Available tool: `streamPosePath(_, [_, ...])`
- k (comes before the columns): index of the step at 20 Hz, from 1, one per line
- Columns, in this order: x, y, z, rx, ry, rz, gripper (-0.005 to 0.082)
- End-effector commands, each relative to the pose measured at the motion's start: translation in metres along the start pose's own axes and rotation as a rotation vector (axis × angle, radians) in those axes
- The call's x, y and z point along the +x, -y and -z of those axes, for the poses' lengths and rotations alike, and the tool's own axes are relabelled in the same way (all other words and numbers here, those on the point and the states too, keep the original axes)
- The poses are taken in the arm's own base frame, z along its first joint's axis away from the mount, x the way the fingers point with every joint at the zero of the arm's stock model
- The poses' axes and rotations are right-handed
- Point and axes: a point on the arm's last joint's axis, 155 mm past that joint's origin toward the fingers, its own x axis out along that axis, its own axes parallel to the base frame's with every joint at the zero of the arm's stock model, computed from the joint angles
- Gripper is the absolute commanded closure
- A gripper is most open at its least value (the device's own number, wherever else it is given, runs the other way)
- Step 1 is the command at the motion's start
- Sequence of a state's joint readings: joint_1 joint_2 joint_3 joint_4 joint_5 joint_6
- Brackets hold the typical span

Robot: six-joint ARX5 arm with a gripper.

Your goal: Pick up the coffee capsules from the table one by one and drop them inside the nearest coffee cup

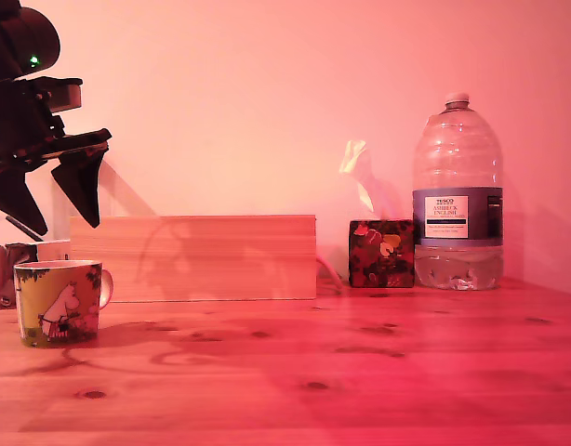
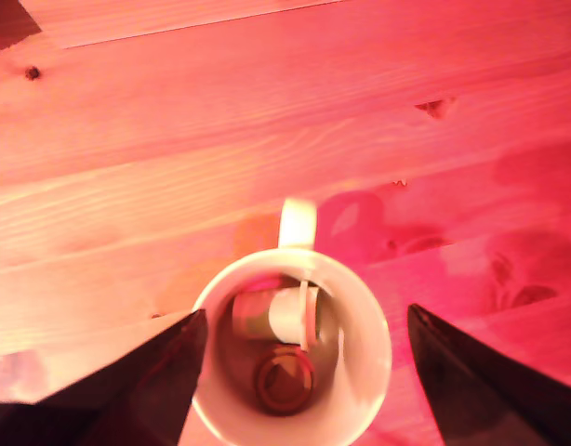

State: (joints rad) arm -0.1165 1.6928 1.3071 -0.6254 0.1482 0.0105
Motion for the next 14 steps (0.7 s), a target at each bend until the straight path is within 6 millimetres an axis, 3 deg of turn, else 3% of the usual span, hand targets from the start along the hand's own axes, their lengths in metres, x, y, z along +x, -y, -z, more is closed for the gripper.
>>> streamPosePath(1, [0.007, -0.002, 0.001, 0.027, -0.004, 0.0, 0.0316])
streamPosePath(4, [0.001, -0.001, -0.012, 0.053, 0.051, -0.001, 0.0616])
streamPosePath(6, [-0.006, 0.0, -0.021, 0.065, 0.111, -0.003, 0.0722])
streamPosePath(8, [-0.017, 0.002, -0.026, 0.076, 0.179, -0.001, 0.0767])
streamPosePath(14, [-0.06, 0.015, -0.023, 0.113, 0.388, 0.026, 0.0789])
